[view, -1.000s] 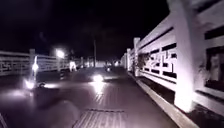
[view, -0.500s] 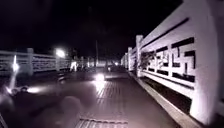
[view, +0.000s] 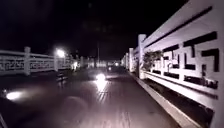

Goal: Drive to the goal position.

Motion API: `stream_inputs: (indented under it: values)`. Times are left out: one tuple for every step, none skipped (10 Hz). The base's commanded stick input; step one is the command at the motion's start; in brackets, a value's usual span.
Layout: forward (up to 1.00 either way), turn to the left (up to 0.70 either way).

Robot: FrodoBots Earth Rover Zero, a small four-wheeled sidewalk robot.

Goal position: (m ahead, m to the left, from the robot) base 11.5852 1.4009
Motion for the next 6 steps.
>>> stream_inputs:
  values:
    - [0.45, 0.00]
    - [0.45, 0.00]
    - [0.45, 0.00]
    - [0.45, 0.00]
    - [0.45, 0.00]
    - [0.45, 0.00]
